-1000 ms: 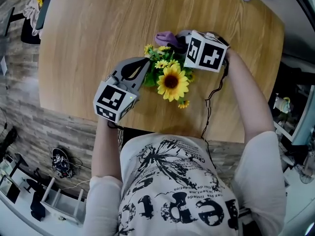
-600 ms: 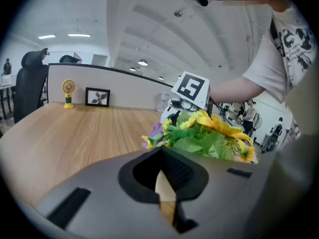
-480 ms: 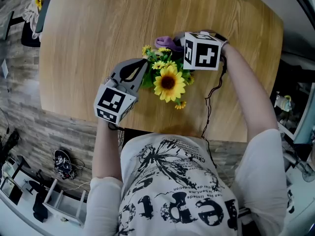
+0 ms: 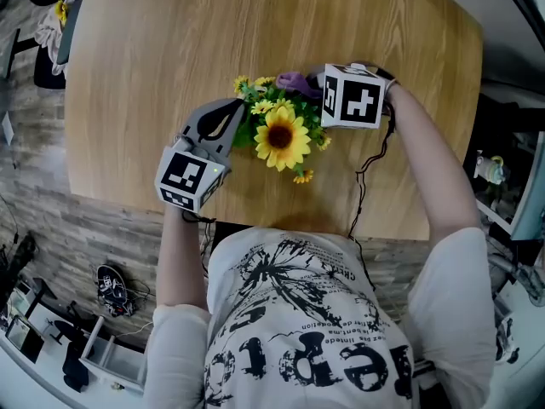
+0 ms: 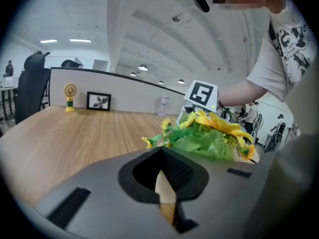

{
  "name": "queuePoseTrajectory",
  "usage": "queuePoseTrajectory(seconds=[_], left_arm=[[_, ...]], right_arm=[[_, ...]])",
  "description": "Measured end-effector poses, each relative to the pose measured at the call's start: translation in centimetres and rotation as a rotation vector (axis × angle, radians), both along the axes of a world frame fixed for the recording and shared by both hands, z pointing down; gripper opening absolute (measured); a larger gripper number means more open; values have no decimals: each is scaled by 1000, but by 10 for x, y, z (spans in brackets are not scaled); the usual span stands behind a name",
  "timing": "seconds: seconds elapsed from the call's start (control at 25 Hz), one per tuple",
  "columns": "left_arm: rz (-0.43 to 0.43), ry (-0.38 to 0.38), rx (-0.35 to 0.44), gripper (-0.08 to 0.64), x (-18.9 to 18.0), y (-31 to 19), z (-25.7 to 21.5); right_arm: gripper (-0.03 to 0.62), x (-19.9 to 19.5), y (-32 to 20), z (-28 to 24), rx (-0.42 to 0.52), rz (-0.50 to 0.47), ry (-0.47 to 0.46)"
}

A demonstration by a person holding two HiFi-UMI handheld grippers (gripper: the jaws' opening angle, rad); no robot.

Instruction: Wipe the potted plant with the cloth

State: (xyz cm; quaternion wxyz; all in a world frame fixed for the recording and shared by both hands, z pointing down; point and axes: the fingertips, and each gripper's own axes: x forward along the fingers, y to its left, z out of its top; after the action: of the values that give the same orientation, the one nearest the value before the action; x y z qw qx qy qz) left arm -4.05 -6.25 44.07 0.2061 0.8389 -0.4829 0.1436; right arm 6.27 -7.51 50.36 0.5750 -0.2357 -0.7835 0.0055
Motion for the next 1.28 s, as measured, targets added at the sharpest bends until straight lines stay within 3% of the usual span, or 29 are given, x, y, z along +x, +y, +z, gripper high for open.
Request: queuePoseTrajectory(seconds=[0.32,0.44,0.56,0.68,0.92,1.04,1.28], left_arm=[[-57,-11,19,3,-2,1,1],[-75,-25,7,3,-1,0,1],[-98,23,-12,3,-3,0,0],[-137,64,-14,3,-5,1,-1],[-149,9,-11,3,-2,-2,-2],[-155,-29,5,3,-8,-8,-8],[-108,71,55,3,-23,-21,-40]], right_arm=[[72,21,17,-2,-5,73,-18],[74,28,4,-6,24,176,-35],[75,28,-26,-17,125,313,-82],[75,21,-52,-37,236,427,-172],[77,-7,-82,-102,391,629,-477],[78,-13,-87,-126,434,712,-558],[78,-22,-91,-171,565,873,-649]])
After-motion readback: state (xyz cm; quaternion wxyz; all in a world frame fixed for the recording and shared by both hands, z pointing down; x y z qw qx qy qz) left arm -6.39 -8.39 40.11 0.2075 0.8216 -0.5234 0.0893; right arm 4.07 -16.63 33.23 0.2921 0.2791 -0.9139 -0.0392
